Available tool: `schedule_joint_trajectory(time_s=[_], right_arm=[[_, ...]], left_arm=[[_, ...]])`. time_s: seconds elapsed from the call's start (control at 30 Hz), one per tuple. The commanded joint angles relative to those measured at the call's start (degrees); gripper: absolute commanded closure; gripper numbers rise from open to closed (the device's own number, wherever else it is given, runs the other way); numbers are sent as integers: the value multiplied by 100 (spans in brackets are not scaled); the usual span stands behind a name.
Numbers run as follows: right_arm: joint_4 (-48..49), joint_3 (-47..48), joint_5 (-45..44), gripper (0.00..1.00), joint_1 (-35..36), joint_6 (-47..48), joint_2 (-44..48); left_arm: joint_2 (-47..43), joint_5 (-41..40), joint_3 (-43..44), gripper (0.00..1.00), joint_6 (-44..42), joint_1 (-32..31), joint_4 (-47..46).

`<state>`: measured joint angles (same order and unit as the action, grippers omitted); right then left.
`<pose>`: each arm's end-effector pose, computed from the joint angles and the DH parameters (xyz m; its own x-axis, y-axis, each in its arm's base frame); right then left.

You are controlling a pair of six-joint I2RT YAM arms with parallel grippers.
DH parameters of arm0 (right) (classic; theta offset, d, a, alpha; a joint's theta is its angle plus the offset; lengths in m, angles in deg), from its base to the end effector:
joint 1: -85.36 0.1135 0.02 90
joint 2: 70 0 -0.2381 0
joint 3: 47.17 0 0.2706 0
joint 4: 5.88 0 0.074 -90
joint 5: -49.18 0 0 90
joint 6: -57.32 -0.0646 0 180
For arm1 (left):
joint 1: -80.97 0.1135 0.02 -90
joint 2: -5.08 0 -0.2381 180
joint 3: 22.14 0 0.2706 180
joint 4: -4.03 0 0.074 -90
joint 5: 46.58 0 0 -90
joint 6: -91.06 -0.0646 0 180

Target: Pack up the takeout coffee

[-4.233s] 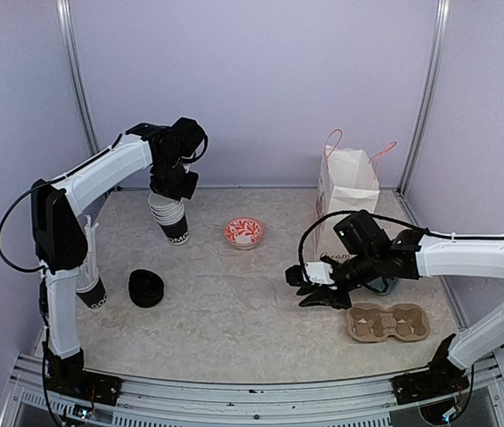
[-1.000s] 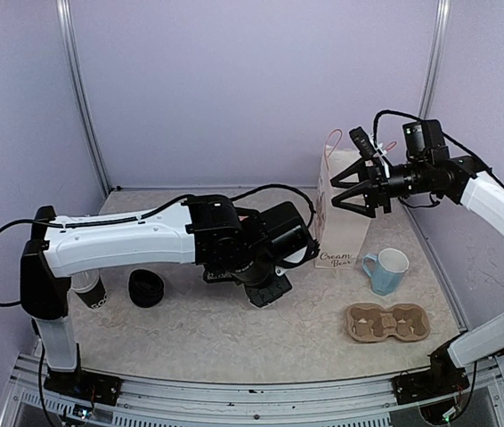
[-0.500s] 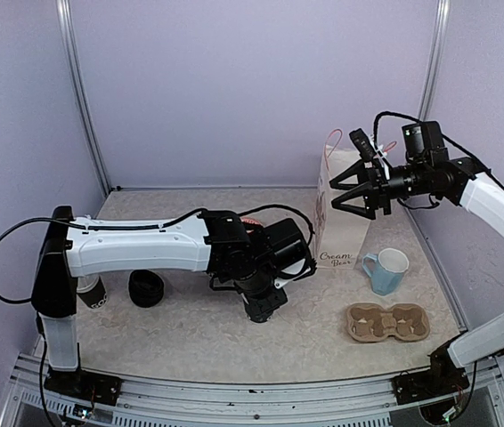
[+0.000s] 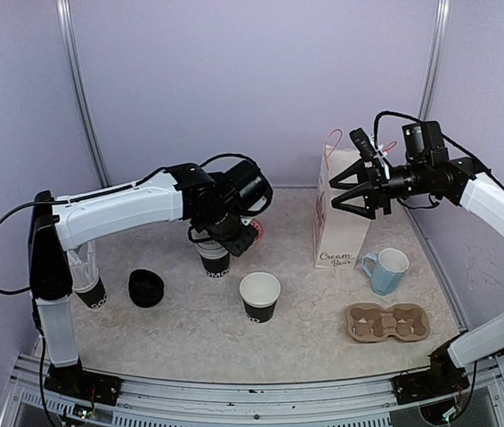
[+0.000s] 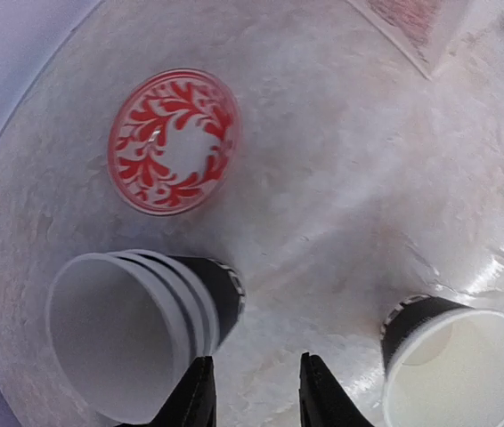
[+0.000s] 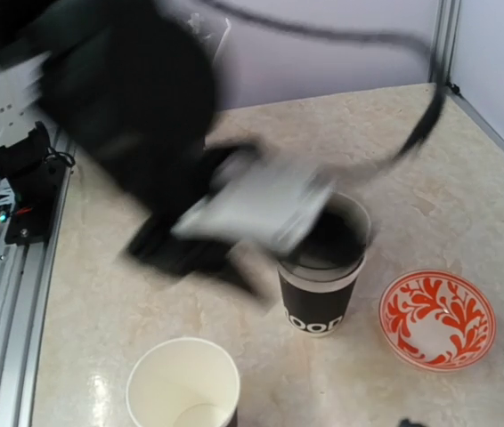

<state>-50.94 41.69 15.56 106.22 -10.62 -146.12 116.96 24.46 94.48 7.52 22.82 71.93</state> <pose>0.2795 0.1641 0.3456 -0.1420 -0.2766 -0.9504 -0.9798 0.1758 0.0952 0.2497 -0.3622 0.2363 -0.5495 0.6829 -0.4813 0.6684 0.7050 0.2373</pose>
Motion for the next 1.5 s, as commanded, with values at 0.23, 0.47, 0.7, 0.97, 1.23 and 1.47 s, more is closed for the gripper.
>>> schedule_joint_trajectory(time_s=[0.23, 0.47, 0.7, 0.97, 1.23, 1.47], right_arm=[[121, -207, 50, 31, -27, 43, 35], [115, -248, 5, 31, -21, 88, 36], [145, -254, 22, 31, -23, 90, 0], [184, -317, -22, 31, -26, 88, 26], [267, -403, 75, 31, -21, 42, 27], [346, -503, 151, 31, -21, -17, 9]], left_arm=[[230, 435, 410, 60, 304, 1005, 124], [412, 805, 437, 70, 255, 1098, 176], [523, 710, 421, 91, 273, 1227, 378], [486, 406, 532, 100, 95, 1705, 421], [753, 433, 1012, 100, -98, 2831, 233], [1335, 512, 1548, 100, -139, 3495, -29]])
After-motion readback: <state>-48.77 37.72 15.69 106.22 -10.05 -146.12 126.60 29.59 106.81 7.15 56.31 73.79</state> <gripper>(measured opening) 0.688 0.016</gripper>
